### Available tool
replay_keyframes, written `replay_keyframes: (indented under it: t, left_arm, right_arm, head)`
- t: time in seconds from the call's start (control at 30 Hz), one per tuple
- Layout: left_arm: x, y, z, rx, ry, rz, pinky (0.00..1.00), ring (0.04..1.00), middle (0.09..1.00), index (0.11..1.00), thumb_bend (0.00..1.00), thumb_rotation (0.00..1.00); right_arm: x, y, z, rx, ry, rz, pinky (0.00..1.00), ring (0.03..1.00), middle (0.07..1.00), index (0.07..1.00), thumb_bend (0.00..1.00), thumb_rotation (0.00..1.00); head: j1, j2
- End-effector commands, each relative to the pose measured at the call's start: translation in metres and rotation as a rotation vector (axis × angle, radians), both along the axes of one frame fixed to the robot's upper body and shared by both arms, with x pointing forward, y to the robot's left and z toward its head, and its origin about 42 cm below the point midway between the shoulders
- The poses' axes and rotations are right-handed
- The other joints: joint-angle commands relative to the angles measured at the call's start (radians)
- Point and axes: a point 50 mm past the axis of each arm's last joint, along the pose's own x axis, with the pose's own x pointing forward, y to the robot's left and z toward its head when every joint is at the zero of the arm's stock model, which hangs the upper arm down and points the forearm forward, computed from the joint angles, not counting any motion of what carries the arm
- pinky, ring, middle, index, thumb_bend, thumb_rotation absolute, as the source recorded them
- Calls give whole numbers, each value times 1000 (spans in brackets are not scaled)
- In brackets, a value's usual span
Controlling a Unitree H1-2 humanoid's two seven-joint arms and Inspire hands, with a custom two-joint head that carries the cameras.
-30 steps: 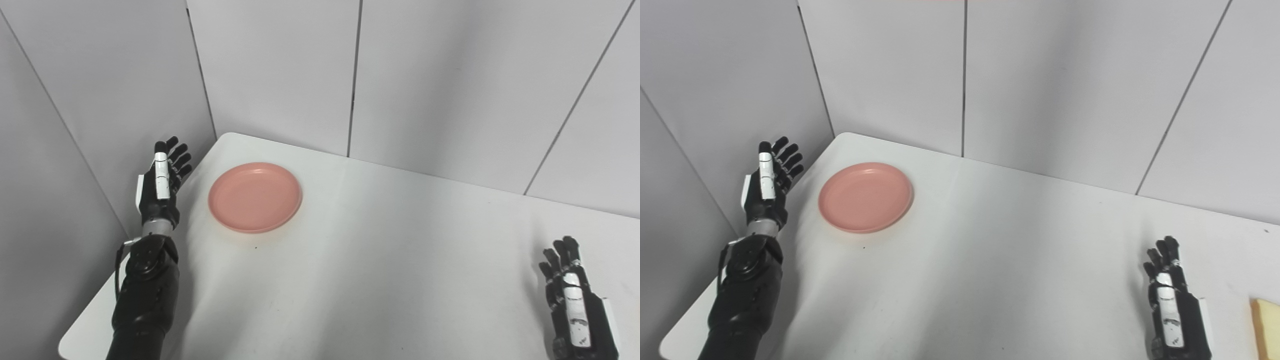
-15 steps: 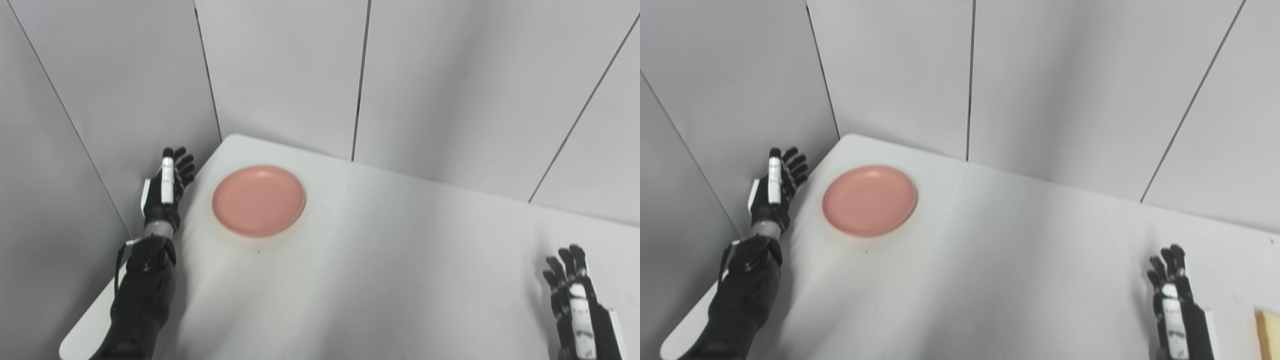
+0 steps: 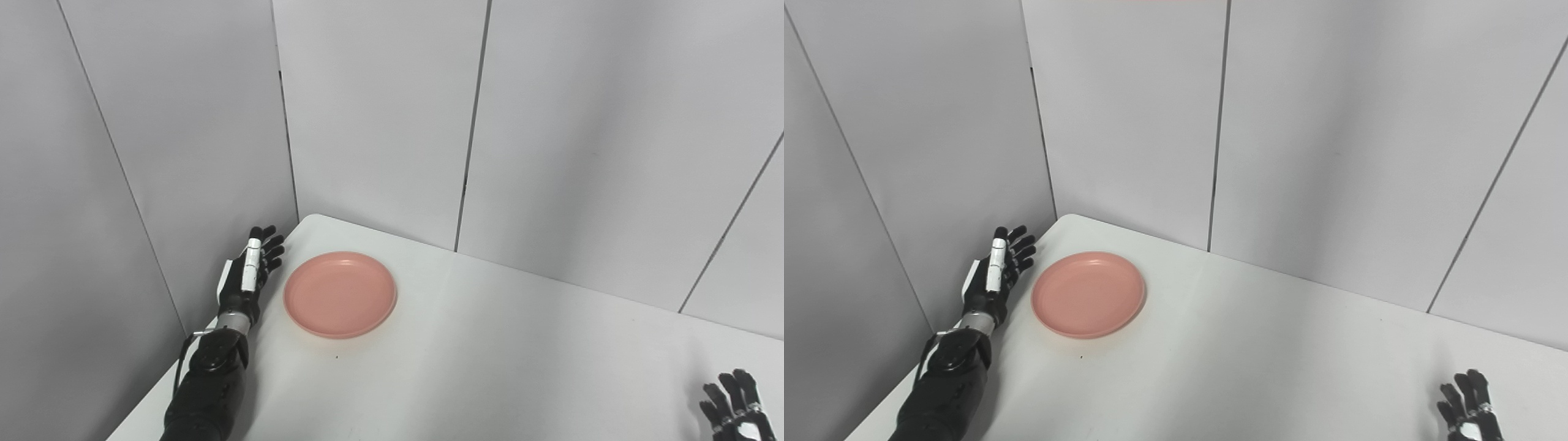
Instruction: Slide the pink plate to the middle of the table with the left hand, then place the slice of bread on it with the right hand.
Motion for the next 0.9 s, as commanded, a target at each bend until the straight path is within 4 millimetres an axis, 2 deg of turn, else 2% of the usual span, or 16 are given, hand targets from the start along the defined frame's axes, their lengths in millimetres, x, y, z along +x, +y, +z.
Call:
replay_keyframes:
  t: [0.0,0.2,0.67,0.77,0.87]
  left_arm:
    - [12,-8,11,13,-25,-49,911,880,860,836,866,1000]
    - [9,-19,-2,-27,-5,-63,898,876,855,832,846,1000]
    - [5,-50,-14,-73,-17,-166,873,865,851,838,837,982]
    - [5,-58,-16,-80,-11,-182,865,859,845,833,857,955]
    - [4,-65,-17,-85,-9,-200,864,863,848,836,840,971]
  right_arm:
    - [-10,-3,-9,-6,11,4,978,955,969,977,744,819]
    - [-9,-6,-9,12,6,-2,965,942,959,963,740,797]
    - [-9,-2,-8,14,8,-9,964,938,957,962,767,790]
    - [-9,-1,-7,22,9,-5,975,945,963,965,762,786]
    - [-9,0,-6,24,11,-4,998,961,975,976,761,784]
  head:
    - [0,2]
    - [-1,4]
    - [-27,13]
    - [-40,15]
    - [-45,15]
